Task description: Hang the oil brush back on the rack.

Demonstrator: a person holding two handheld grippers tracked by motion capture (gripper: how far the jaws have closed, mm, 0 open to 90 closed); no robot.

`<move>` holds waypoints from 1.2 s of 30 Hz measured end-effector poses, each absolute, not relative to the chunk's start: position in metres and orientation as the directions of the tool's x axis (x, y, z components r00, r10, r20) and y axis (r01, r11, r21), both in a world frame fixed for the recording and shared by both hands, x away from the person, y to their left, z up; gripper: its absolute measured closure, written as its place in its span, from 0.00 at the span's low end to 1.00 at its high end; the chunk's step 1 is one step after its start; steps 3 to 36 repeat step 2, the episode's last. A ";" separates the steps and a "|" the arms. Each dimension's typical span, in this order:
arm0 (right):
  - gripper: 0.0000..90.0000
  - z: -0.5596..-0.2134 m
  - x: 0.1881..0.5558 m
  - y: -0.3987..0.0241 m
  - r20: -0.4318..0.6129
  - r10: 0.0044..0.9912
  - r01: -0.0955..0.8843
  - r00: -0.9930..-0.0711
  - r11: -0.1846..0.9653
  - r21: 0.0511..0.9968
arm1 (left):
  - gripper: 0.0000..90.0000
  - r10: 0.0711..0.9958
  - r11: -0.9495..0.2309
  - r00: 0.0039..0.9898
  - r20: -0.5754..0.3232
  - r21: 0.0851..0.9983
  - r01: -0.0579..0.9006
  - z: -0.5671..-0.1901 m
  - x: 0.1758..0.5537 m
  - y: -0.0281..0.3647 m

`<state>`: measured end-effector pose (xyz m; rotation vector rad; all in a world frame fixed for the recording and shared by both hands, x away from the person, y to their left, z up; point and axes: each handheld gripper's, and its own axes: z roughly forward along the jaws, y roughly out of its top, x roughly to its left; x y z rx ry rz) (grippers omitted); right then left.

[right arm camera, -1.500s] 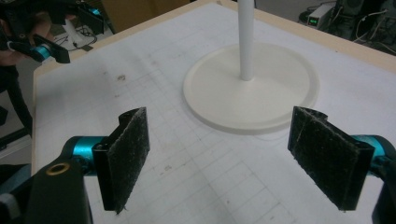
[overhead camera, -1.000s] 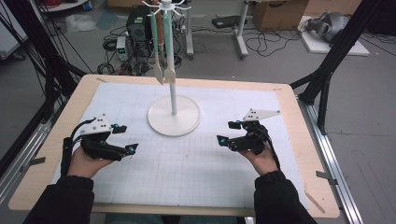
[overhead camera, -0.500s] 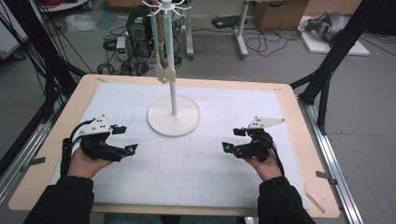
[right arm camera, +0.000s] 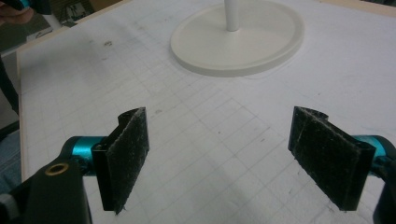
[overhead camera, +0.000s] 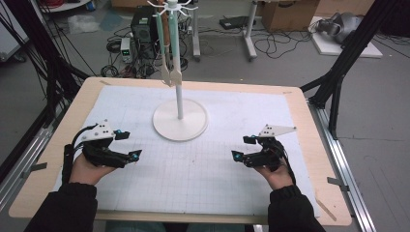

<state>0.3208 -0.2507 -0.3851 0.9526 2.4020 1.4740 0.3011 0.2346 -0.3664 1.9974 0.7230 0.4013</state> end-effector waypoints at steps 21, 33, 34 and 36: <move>0.21 -0.386 0.321 -0.251 0.180 0.595 0.432 -0.783 0.313 0.846 | 0.22 0.637 -0.386 0.771 -0.005 0.864 0.324 -0.366 0.301 0.235; 0.21 -0.386 0.321 -0.251 0.180 0.595 0.432 -0.783 0.313 0.846 | 0.22 0.637 -0.386 0.771 -0.005 0.864 0.324 -0.366 0.301 0.235; 0.21 -0.386 0.321 -0.251 0.180 0.595 0.432 -0.783 0.313 0.846 | 0.22 0.637 -0.386 0.771 -0.005 0.864 0.324 -0.366 0.301 0.235; 0.21 -0.386 0.321 -0.251 0.180 0.595 0.432 -0.783 0.313 0.846 | 0.22 0.637 -0.386 0.771 -0.005 0.864 0.324 -0.366 0.301 0.235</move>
